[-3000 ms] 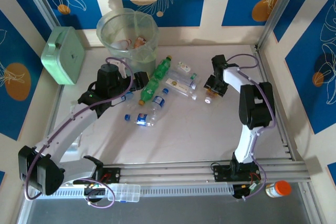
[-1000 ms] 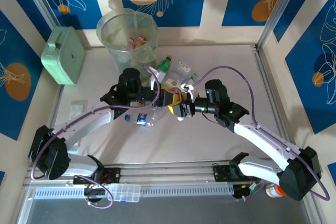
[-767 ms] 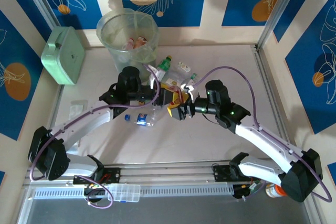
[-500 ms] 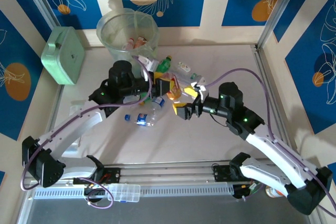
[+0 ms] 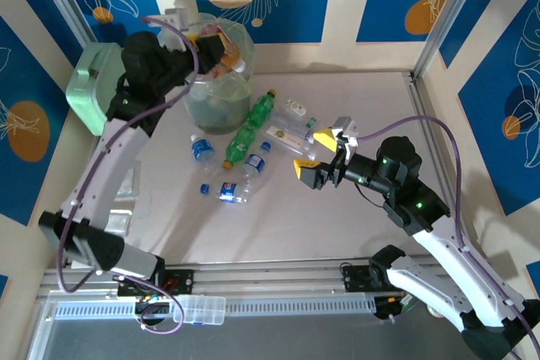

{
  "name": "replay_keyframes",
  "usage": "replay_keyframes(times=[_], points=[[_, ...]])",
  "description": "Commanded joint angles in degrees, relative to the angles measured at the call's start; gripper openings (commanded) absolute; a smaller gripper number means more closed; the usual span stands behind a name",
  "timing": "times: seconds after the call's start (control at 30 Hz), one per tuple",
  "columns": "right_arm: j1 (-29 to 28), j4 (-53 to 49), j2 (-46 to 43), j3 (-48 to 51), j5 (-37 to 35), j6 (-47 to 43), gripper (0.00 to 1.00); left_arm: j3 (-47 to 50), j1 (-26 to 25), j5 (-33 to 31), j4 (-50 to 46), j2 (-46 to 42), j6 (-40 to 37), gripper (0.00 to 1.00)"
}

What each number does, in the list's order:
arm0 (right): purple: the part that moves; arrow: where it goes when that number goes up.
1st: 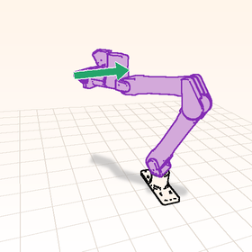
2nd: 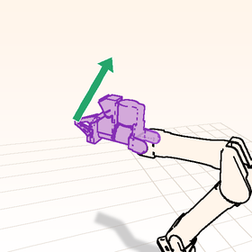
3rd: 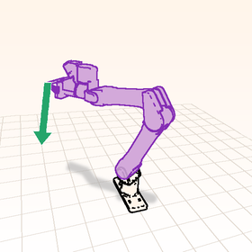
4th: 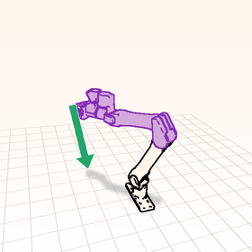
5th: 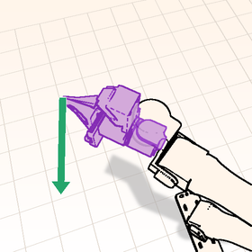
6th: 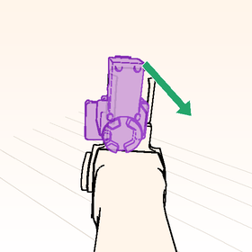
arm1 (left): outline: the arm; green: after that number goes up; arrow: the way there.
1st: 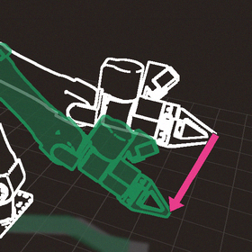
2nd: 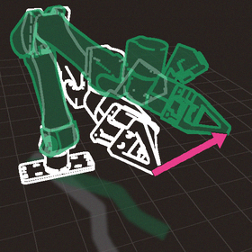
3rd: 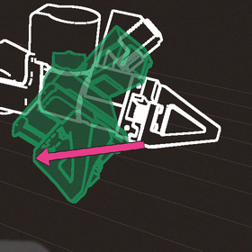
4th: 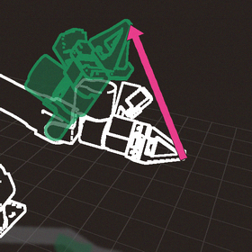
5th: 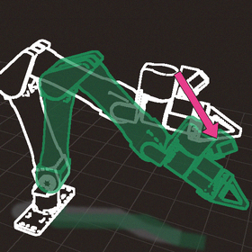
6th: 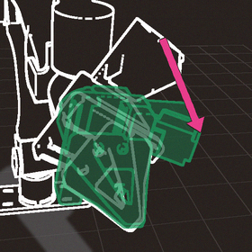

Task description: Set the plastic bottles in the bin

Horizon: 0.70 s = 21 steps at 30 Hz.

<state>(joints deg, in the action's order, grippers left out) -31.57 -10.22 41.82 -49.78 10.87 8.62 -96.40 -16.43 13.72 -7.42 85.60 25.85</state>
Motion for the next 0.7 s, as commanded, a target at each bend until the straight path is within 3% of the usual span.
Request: replay_keyframes(times=[0.0,0.13,0.37,0.67], points=[[1.0,-0.6,-1.3,1.7,-1.1,1.7,0.95,-7.0,3.3,-4.7,-4.8,5.3,5.4,0.00],[1.7,1.5,-1.2,4.0,-3.3,3.2,0.94,-17.4,5.5,-8.9,-12.7,13.8,7.4,0.00],[3.0,1.5,1.3,4.7,-4.6,5.2,0.94,-41.4,6.2,-8.6,-34.6,32.2,8.7,0.00],[3.4,2.7,5.5,4.8,-3.8,5.4,0.94,-43.6,6.0,-5.9,-38.9,41.0,6.5,0.02]])
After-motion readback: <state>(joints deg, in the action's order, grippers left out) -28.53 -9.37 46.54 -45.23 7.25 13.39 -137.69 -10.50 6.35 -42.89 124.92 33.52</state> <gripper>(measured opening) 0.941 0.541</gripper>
